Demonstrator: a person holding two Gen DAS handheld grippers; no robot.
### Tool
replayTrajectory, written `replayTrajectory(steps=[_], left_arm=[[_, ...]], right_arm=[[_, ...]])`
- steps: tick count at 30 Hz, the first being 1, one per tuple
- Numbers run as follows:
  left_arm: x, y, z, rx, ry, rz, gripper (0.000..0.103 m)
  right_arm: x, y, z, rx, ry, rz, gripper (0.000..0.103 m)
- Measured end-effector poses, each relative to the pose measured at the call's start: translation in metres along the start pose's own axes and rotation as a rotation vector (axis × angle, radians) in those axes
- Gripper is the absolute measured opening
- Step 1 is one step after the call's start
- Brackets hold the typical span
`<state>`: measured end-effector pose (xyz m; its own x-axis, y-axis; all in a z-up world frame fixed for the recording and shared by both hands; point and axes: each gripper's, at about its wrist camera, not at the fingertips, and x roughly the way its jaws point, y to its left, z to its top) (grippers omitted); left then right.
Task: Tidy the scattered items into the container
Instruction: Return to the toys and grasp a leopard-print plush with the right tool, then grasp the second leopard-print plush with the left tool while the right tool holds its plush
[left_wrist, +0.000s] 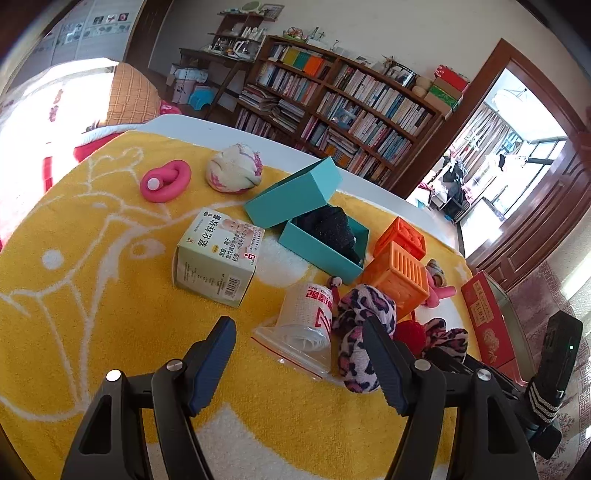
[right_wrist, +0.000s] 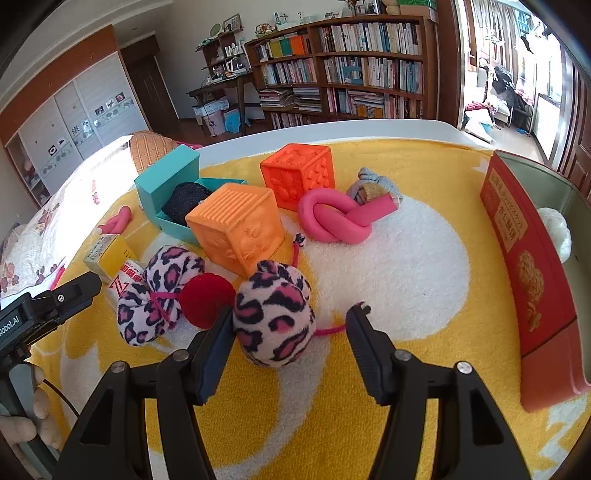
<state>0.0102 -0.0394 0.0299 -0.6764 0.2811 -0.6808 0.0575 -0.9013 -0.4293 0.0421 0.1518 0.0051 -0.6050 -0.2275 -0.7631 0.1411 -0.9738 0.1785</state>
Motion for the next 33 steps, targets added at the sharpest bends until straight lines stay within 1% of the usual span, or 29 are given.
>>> replayTrajectory(steps=[1,2,3,5,9,11,15,17,19,25,31,33], left_arm=[[0.000,-0.002,0.000,0.008,0.000,-0.008,0.073],[0.000,-0.004,-0.001,0.016,0.001,-0.016,0.073],[0.001,-0.007,-0.001,0.023,0.004,-0.024,0.073],[0.003,-0.012,-0.003,0.037,0.015,-0.050,0.073],[0.008,-0.022,-0.008,0.045,0.042,-0.126,0.073],[0.009,-0.027,-0.011,0.055,0.051,-0.149,0.073],[0.016,-0.040,-0.016,0.088,0.077,-0.160,0.073],[0.022,-0.045,-0.018,0.103,0.103,-0.165,0.073],[0.029,-0.051,-0.020,0.126,0.129,-0.159,0.072],[0.047,-0.058,-0.016,0.190,0.187,-0.085,0.073],[0.061,-0.059,-0.003,0.207,0.188,-0.014,0.073],[0.067,-0.059,-0.002,0.202,0.192,-0.010,0.072]], right_arm=[[0.004,0.000,-0.001,0.000,0.010,-0.003,0.062],[0.006,-0.002,-0.003,0.004,0.020,0.002,0.055],[0.006,-0.004,-0.003,0.012,0.022,0.016,0.049],[0.003,-0.007,-0.003,0.019,0.006,0.022,0.042],[0.000,-0.015,-0.004,0.047,0.001,0.028,0.042],[-0.002,-0.020,-0.003,0.061,-0.006,0.017,0.042],[-0.010,-0.031,-0.002,0.080,-0.037,-0.047,0.042],[-0.015,-0.036,0.001,0.089,-0.053,-0.061,0.042],[-0.018,-0.038,0.002,0.093,-0.065,-0.064,0.042],[-0.024,-0.036,0.002,0.083,-0.081,-0.052,0.042],[-0.026,-0.032,0.002,0.077,-0.085,-0.037,0.042],[-0.026,-0.032,0.002,0.076,-0.083,-0.034,0.042]])
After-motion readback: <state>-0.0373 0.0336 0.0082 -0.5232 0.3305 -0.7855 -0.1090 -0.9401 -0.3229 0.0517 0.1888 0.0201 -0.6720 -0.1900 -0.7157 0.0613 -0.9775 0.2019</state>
